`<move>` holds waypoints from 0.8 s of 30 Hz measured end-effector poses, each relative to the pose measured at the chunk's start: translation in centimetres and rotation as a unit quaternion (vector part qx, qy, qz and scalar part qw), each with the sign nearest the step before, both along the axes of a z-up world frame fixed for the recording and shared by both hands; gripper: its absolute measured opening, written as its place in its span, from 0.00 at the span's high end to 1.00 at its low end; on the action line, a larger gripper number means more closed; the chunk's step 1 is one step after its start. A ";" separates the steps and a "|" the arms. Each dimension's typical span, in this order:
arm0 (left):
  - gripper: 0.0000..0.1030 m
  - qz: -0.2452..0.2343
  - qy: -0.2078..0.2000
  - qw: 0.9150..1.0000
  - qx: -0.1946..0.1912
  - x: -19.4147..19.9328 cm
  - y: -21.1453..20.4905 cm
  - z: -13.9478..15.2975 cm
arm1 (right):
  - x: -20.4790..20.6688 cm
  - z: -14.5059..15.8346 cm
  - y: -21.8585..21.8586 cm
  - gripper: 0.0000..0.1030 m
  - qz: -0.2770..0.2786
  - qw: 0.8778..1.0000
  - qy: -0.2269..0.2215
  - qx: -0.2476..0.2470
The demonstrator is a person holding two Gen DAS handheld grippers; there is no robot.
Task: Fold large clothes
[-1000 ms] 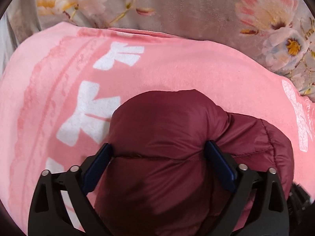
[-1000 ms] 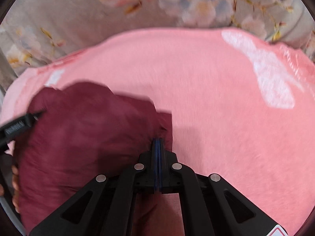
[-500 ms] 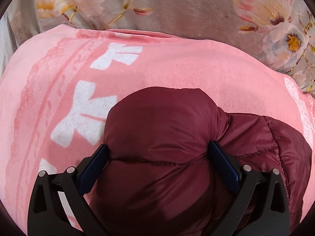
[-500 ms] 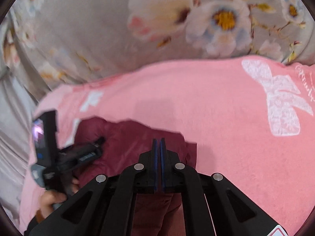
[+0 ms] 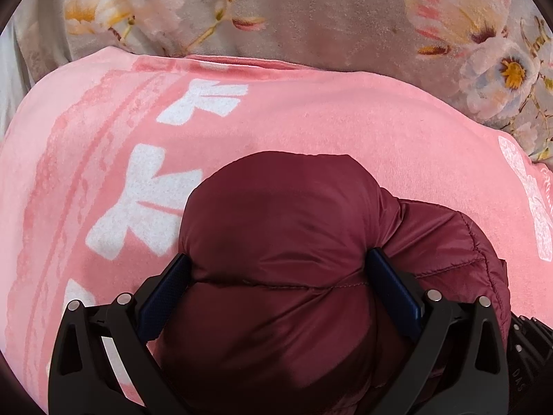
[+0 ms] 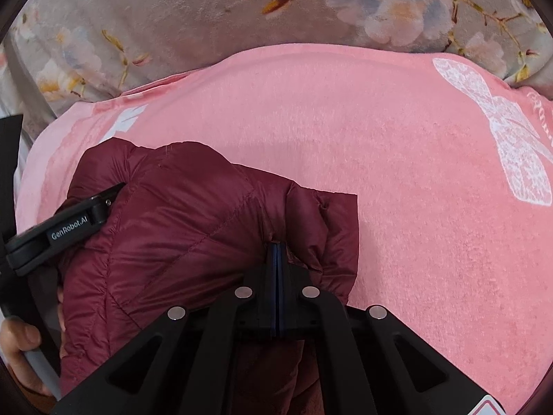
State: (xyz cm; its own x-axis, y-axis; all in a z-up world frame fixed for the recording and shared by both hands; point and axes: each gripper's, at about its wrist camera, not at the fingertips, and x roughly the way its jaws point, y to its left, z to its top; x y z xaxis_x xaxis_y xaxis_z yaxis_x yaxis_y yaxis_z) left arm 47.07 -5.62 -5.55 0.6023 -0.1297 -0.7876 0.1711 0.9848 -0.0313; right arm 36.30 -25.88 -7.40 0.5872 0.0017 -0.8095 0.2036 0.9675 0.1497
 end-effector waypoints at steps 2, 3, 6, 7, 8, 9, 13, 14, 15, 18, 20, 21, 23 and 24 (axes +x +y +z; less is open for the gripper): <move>0.04 0.000 0.000 1.000 -0.001 0.1 0.0 -0.1 | -0.1 -0.2 0.2 1.00 0.003 1.000 -0.006 -0.009; 0.04 0.000 0.001 1.000 -0.001 0.1 -0.1 -0.1 | 0.0 -0.2 0.2 1.00 0.004 1.000 -0.007 -0.011; 0.04 0.000 0.004 1.000 0.002 0.3 -0.2 -0.3 | 0.4 -0.2 0.2 1.00 0.010 1.000 -0.007 -0.012; 0.04 0.000 0.007 1.000 0.003 0.4 -0.2 -0.3 | 0.4 -0.1 0.0 1.00 0.016 1.000 -0.006 -0.009; 0.04 -0.001 0.010 1.000 -0.001 0.5 -0.2 -0.2 | 0.3 0.0 -0.2 1.00 0.016 1.000 -0.005 -0.002; 0.04 -0.007 0.018 1.000 -0.011 0.6 0.1 -0.2 | -0.1 0.6 -0.7 1.00 0.004 1.000 0.003 0.008; 0.05 -0.021 0.064 0.995 -0.067 -1.6 3.3 1.3 | -5.6 5.2 -0.7 0.82 0.011 0.999 -0.022 0.049; 0.05 -0.024 0.071 0.994 -0.084 -2.9 4.4 1.9 | -7.8 6.0 -0.2 0.77 0.032 0.997 -0.020 0.067; 0.05 -0.029 0.073 0.992 -0.094 -4.1 5.1 2.4 | -9.2 6.1 0.2 0.63 0.042 0.996 -0.014 0.077; 0.05 -0.064 0.069 0.992 -0.084 -9.8 7.3 3.7 | -13.1 5.6 1.1 0.56 0.054 0.993 0.008 0.107; 0.05 -0.074 0.066 0.992 -0.073 -12.9 7.6 4.0 | -14.8 5.0 1.3 0.56 0.044 0.988 0.009 0.145; 0.05 -0.082 0.067 0.992 -0.065 -14.9 8.0 3.8 | -15.3 4.4 1.5 0.57 0.047 0.985 0.011 0.166; 0.05 -0.077 0.067 0.994 -0.041 -16.8 8.8 3.2 | -15.8 3.6 1.9 0.74 0.044 0.984 0.008 0.170; 0.05 -0.072 0.067 0.995 -0.027 -17.2 9.1 2.9 | -16.0 3.4 2.0 0.89 0.041 0.984 0.007 0.174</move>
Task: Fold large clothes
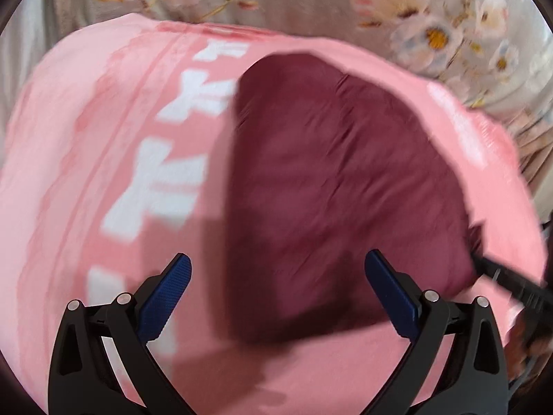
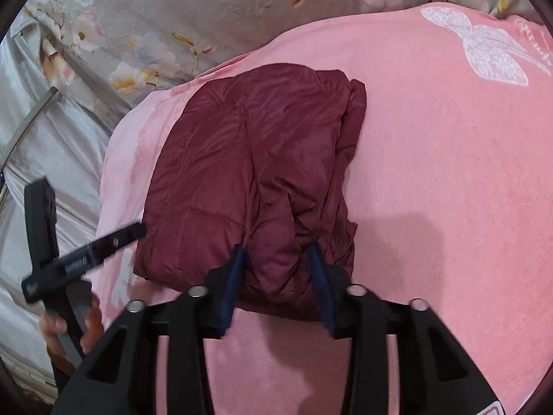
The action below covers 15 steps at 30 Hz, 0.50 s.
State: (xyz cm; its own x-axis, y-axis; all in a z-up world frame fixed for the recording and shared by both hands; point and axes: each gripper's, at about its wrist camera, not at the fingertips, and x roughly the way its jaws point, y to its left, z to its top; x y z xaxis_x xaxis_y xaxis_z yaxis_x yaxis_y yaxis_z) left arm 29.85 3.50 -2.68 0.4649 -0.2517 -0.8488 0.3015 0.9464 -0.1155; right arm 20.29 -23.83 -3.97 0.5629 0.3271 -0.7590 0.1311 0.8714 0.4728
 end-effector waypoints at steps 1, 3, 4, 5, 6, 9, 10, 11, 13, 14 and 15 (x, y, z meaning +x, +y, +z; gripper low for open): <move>0.05 0.010 0.000 1.000 0.020 -0.4 0.6 -0.8 | -0.5 0.2 0.0 0.93 -0.006 1.000 -0.005 0.011; 0.04 0.028 0.008 0.999 0.027 -0.5 1.5 -1.7 | -1.5 1.4 0.5 0.94 -0.008 1.000 -0.024 0.002; 0.04 0.034 0.012 0.999 0.023 -0.4 1.9 -1.9 | -1.9 1.8 0.8 0.95 -0.006 1.000 -0.027 -0.011; 0.04 0.037 0.016 0.999 0.016 -0.3 2.3 -2.1 | -1.9 1.5 1.2 0.95 -0.004 0.999 -0.018 -0.026; 0.04 0.040 0.020 0.999 0.008 -0.3 2.5 -2.4 | -1.8 0.8 1.7 0.95 -0.001 0.999 -0.005 -0.047; 0.04 0.043 0.026 0.999 -0.001 -0.1 2.4 -3.2 | -1.2 -1.5 2.6 0.95 0.003 0.998 0.019 -0.065; 0.04 0.045 0.026 0.999 0.000 -0.2 2.3 -3.3 | -1.2 -1.7 2.7 0.95 0.003 0.998 0.021 -0.066; 0.04 0.047 0.026 0.999 0.002 -0.3 2.3 -3.2 | -1.2 -1.4 2.8 0.94 0.002 0.997 0.021 -0.068; 0.05 0.049 0.023 0.999 -0.002 -0.5 2.6 -2.5 | -1.5 -0.2 2.5 0.88 -0.010 0.998 0.016 -0.062; 0.05 0.049 0.023 0.998 -0.011 -0.5 2.8 -2.1 | -1.6 0.7 1.8 0.85 -0.024 0.998 0.004 -0.050; 0.05 0.051 0.025 0.998 -0.023 -0.2 3.1 -1.6 | -1.6 1.3 1.1 0.82 -0.039 0.998 -0.010 -0.037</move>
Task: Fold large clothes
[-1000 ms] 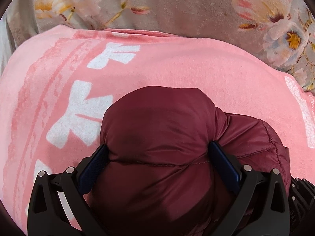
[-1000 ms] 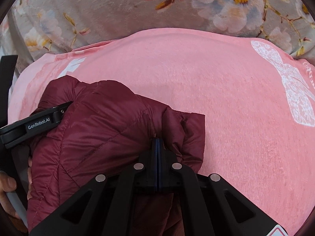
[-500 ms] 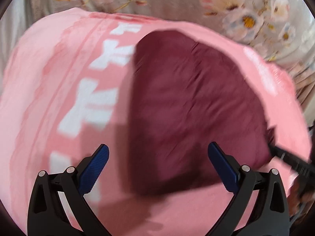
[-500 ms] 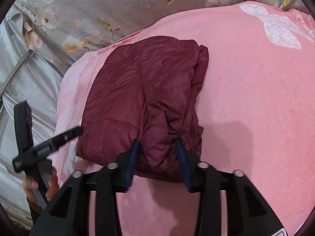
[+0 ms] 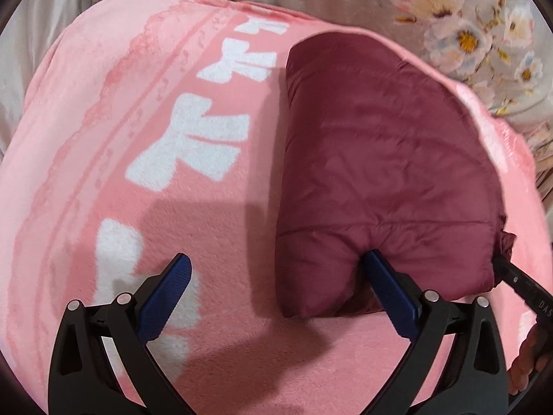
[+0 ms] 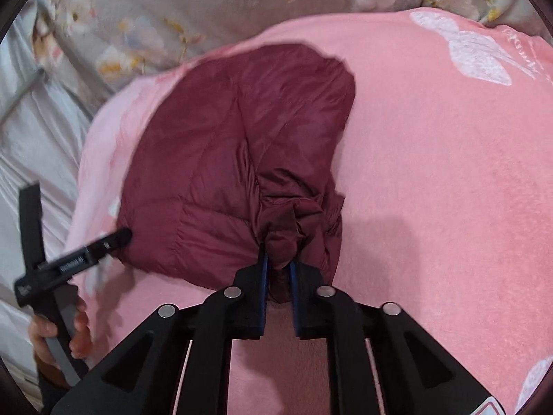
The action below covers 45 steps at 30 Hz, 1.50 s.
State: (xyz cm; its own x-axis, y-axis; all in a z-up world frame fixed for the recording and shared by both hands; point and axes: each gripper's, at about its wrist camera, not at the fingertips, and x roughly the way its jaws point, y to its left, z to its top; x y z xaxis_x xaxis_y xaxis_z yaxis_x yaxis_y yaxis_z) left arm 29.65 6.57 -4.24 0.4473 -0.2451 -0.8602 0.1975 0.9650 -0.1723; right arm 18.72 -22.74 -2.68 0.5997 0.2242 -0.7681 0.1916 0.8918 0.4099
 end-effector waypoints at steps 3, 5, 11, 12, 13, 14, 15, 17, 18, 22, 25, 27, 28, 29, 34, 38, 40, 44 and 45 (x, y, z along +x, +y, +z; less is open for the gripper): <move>0.05 0.008 0.007 0.999 -0.044 1.4 0.2 0.9 | 1.6 0.7 -2.2 0.69 -0.033 0.998 -0.018 0.044; 0.05 0.015 0.015 0.996 -0.083 3.3 -0.1 1.1 | 3.9 0.1 -3.2 0.67 -0.048 0.998 -0.013 0.042; 0.04 0.025 0.067 0.987 -0.146 7.8 -2.2 -1.4 | 8.4 -3.8 -3.2 0.72 -0.026 0.996 0.019 0.082; 0.04 0.026 0.065 0.987 -0.144 8.2 -2.5 -1.6 | 8.4 -3.9 -3.2 0.75 -0.024 0.996 0.016 0.082; 0.07 0.027 0.059 0.988 -0.139 8.3 -2.8 -1.6 | 8.6 -3.6 -2.8 0.80 -0.020 0.997 0.008 0.073; 0.09 0.020 0.048 0.990 -0.130 8.4 -3.4 -1.2 | 8.8 -3.1 -2.4 0.82 -0.016 0.998 0.002 0.059; 0.13 0.014 0.037 0.992 -0.117 8.7 -3.9 -0.8 | 9.0 -2.7 -2.1 0.85 -0.013 0.999 -0.004 0.048; 0.14 0.012 0.018 0.996 -0.089 9.1 -4.7 0.0 | 9.7 -2.4 -1.7 0.86 -0.007 0.999 -0.013 0.029; 0.14 0.011 0.006 0.997 -0.073 9.2 -5.1 0.3 | 10.0 -2.7 -1.6 0.86 -0.006 1.000 -0.011 0.023; 0.13 0.005 0.010 0.998 -0.060 9.8 -5.3 -0.3 | 10.1 -3.8 -2.3 0.87 -0.006 1.000 -0.005 0.023; 0.13 0.008 0.014 0.998 -0.057 9.4 -5.1 0.0 | 9.1 -2.4 -2.4 0.86 -0.012 1.000 0.000 -0.001; 0.14 0.009 0.002 0.999 -0.036 8.3 -5.1 0.8 | 7.6 -0.2 -1.8 0.86 -0.023 0.999 -0.021 -0.044; 0.14 0.009 -0.003 1.000 -0.028 7.6 -5.1 1.1 | 6.6 1.0 -1.4 0.86 -0.027 0.997 -0.037 -0.068; 0.14 0.008 -0.011 1.000 -0.016 6.9 -5.3 1.6 | 5.8 2.1 -1.0 0.86 -0.029 0.994 -0.053 -0.087; 0.13 0.005 -0.050 0.998 0.031 4.3 -6.9 3.8 | 5.7 3.5 2.0 0.86 0.012 0.987 -0.060 -0.150; 0.12 0.002 -0.059 0.997 0.050 3.2 -8.0 4.0 | 6.0 0.6 3.0 0.86 0.026 0.984 -0.024 -0.172; 0.12 0.003 -0.061 0.997 0.054 3.0 -8.2 3.8 | 5.5 -0.1 3.2 0.86 0.024 0.983 -0.024 -0.182; 0.12 0.008 -0.076 0.994 0.072 2.4 -8.5 3.5 | 4.9 -0.5 3.6 0.86 0.015 0.980 -0.031 -0.196; 0.12 0.008 -0.079 0.994 0.075 2.4 -8.7 3.5 | 4.9 -0.6 3.7 0.85 0.014 0.980 -0.032 -0.196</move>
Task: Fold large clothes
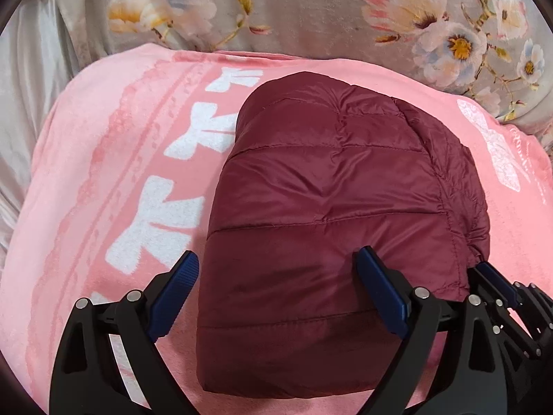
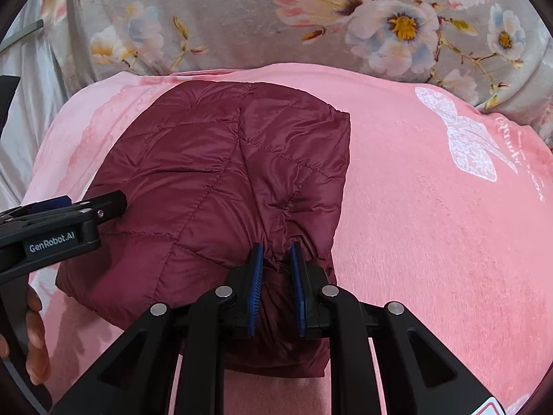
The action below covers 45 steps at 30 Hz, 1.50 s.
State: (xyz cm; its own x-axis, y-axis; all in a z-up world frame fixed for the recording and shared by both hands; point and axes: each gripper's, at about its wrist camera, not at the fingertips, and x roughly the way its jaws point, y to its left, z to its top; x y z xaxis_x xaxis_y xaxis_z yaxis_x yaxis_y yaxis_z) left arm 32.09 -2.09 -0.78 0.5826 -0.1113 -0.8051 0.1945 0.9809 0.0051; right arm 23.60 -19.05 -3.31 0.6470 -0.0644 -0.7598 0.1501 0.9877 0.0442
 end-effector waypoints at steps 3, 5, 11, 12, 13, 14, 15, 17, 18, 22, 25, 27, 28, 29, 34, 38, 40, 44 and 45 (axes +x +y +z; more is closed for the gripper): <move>0.12 0.001 -0.007 1.000 0.006 -0.4 -0.1 -0.2 | -0.1 -0.5 0.0 0.85 -0.007 1.000 -0.005 0.003; 0.11 0.004 -0.011 1.000 0.007 -0.7 -0.1 -0.4 | -0.4 -0.7 0.0 0.85 -0.013 1.000 -0.009 0.003; 0.07 0.014 -0.028 0.999 0.019 -1.8 -0.2 -1.0 | -0.9 -1.1 1.0 0.84 -0.015 0.999 -0.022 -0.037; 0.06 0.015 -0.031 0.999 0.021 -1.9 -0.3 -1.0 | -1.0 -1.2 1.1 0.84 -0.015 0.999 -0.024 -0.042; 0.06 0.017 -0.038 0.999 0.024 -2.2 -0.3 -1.1 | -1.0 -1.2 1.3 0.84 -0.015 0.998 -0.026 -0.048; 0.05 0.020 -0.043 0.998 0.027 -2.5 -0.3 -1.3 | -1.1 -1.2 1.4 0.84 -0.016 0.998 -0.027 -0.050; 0.05 0.022 -0.049 0.998 0.029 -2.7 -0.4 -1.5 | -1.1 -1.2 1.4 0.84 -0.016 0.998 -0.028 -0.048; 0.05 0.026 -0.060 0.997 0.029 -3.0 -0.3 -1.7 | -1.3 -1.1 1.2 0.83 -0.017 0.999 -0.033 -0.039; 0.05 0.029 -0.066 0.997 0.029 -3.3 -0.3 -1.8 | -1.5 -0.9 1.1 0.83 -0.018 0.998 -0.037 -0.037; 0.05 0.031 -0.084 0.995 0.034 -4.4 -0.2 -1.6 | -3.4 0.1 1.3 0.77 -0.023 0.997 -0.061 -0.042; 0.05 0.034 -0.095 0.995 0.028 -5.8 0.1 -1.4 | -5.2 0.7 1.8 0.70 -0.024 0.996 -0.072 -0.045; 0.05 0.036 -0.098 0.994 0.025 -6.7 0.2 -1.4 | -6.6 1.0 2.0 0.65 -0.027 0.995 -0.081 -0.041; 0.05 0.038 -0.101 0.994 0.024 -7.4 0.4 -1.4 | -7.3 1.0 2.1 0.64 -0.029 0.995 -0.082 -0.038; 0.05 0.038 -0.105 0.994 0.024 -8.0 0.5 -1.4 | -8.0 1.0 2.1 0.62 -0.030 0.996 -0.082 -0.035; 0.05 0.034 -0.108 0.993 0.028 -10.7 0.7 -1.7 | -10.5 0.6 2.6 0.55 -0.036 0.996 -0.079 -0.027; 0.05 0.025 -0.108 0.993 0.033 -12.6 0.6 -1.8 | -12.0 0.7 3.0 0.50 -0.044 0.995 -0.083 -0.035; 0.05 0.025 -0.115 0.992 0.033 -13.7 0.6 -1.7 | -12.7 0.7 3.3 0.49 -0.046 0.995 -0.086 -0.038; 0.05 0.018 -0.117 0.992 0.038 -15.3 0.3 -1.7 | -13.8 0.8 3.8 0.45 -0.046 0.994 -0.091 -0.043; 0.05 0.018 -0.119 0.992 0.040 -15.6 0.3 -1.7 | -14.0 0.7 3.9 0.45 -0.048 0.994 -0.091 -0.045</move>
State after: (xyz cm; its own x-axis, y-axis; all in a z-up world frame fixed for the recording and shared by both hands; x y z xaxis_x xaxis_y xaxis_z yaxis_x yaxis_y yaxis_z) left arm 16.52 -1.80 -2.50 0.7592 -0.0284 -0.6503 0.1428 0.9820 0.1239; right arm 9.63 -15.18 -2.56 0.7609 -0.1950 -0.6189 0.2417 0.9703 -0.0086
